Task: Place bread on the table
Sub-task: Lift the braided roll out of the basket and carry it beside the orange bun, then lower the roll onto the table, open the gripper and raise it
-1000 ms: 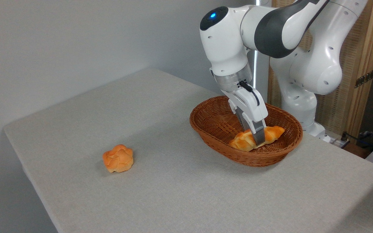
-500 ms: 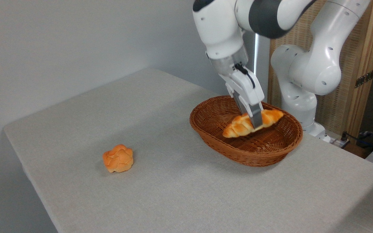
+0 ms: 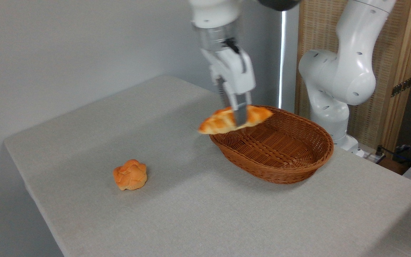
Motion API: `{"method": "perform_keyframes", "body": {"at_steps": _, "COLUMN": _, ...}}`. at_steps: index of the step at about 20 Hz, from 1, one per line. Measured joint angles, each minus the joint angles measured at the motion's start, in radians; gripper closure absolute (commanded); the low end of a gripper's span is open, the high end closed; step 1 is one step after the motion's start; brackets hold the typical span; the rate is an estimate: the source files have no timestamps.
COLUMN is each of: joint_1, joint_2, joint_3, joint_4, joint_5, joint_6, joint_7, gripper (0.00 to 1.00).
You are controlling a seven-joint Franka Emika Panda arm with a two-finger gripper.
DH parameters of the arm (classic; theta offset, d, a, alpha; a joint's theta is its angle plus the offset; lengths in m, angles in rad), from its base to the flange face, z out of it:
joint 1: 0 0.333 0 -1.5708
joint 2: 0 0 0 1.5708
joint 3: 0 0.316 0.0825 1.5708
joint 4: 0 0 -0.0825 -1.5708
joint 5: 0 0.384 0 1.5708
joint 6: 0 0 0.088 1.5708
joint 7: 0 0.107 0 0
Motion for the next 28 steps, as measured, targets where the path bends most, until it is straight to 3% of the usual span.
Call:
{"method": "perform_keyframes", "body": {"at_steps": 4, "joint_1": 0.007, "joint_2": 0.279, "joint_3": 0.003, "joint_4": 0.265, "joint_5": -0.046, "joint_6": 0.011, "joint_7": 0.000, "gripper": 0.44}}
{"method": "perform_keyframes", "body": {"at_steps": 9, "joint_1": 0.011, "joint_2": 0.441, "joint_3": 0.003, "joint_4": 0.342, "joint_5": -0.048, "joint_6": 0.167, "joint_7": 0.000, "gripper": 0.39}}
{"method": "perform_keyframes", "body": {"at_steps": 11, "joint_1": 0.010, "joint_2": 0.481, "joint_3": 0.002, "joint_4": 0.342, "joint_5": -0.048, "joint_6": 0.219, "joint_7": 0.000, "gripper": 0.35}}
{"method": "perform_keyframes", "body": {"at_steps": 12, "joint_1": 0.010, "joint_2": 0.498, "joint_3": 0.001, "joint_4": 0.342, "joint_5": -0.048, "joint_6": 0.236, "joint_7": 0.000, "gripper": 0.28}}
{"method": "perform_keyframes", "body": {"at_steps": 14, "joint_1": 0.009, "joint_2": 0.530, "joint_3": -0.003, "joint_4": 0.343, "joint_5": -0.048, "joint_6": 0.254, "joint_7": 0.000, "gripper": 0.01}}
{"method": "perform_keyframes", "body": {"at_steps": 28, "joint_1": 0.003, "joint_2": 0.589, "joint_3": -0.028, "joint_4": 0.348, "joint_5": -0.048, "joint_6": 0.304, "joint_7": 0.000, "gripper": 0.00}}
